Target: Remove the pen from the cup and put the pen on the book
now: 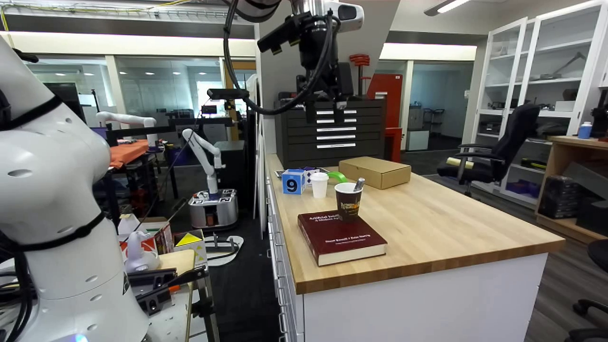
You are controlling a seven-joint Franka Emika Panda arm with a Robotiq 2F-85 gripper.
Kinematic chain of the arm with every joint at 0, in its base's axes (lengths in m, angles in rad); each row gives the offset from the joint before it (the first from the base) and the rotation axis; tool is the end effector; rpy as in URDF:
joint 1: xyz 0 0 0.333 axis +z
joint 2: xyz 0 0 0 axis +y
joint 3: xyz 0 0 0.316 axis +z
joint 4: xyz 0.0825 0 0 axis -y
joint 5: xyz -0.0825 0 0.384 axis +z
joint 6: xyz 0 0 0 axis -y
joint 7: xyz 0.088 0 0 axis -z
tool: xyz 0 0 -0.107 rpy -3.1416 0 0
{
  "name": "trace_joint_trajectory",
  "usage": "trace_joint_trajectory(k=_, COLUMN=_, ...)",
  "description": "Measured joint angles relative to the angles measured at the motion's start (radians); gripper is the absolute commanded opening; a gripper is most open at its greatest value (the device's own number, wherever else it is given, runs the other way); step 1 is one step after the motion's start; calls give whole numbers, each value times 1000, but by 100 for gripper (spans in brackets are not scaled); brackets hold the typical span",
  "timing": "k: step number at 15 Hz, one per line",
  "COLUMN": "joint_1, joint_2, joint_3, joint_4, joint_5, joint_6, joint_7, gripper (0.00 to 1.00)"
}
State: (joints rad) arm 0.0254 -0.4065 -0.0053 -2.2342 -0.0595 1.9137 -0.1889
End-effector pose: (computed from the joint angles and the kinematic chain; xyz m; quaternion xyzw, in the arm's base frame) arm 0.4401 0.0044 0.5392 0.9923 0.1131 0.0405 0.0309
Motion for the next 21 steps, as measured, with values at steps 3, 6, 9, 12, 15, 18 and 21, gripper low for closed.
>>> trace_joint_trajectory(k=3, joint_1=1, joint_2=20, joint_3=1, joint_4=17, joint_5=-2, joint_6=0, joint_7=-4, gripper=100)
trace_joint_trajectory(k=6, joint_1=1, joint_2=21, joint_3=1, joint_4=18, joint_5=-2, joint_6=0, joint_7=-5, gripper=100)
trace_joint_trajectory(k=9, joint_1=1, joint_2=26, joint_3=1, joint_4=11, joint_5=5, joint_6=3, joint_7=-5, gripper=100)
trace_joint_trajectory(k=12, joint_1=12, joint_2=55, joint_3=1, joint_4=8, joint_5=38, joint_6=52, joint_7=-5, gripper=100)
trace_joint_trajectory(k=15, joint_1=37, joint_2=106, joint_3=3, joint_4=9, joint_5=71, joint_6=130, joint_7=-8, gripper=100)
trace_joint_trajectory(k=18, joint_1=55, joint_2=162, joint_3=14, joint_4=17, joint_5=78, joint_6=188, joint_7=-20, gripper=100)
trace_joint_trajectory(k=21, joint_1=64, joint_2=214, joint_3=32, joint_4=45, joint_5=78, joint_6=206, joint_7=-39, gripper=100)
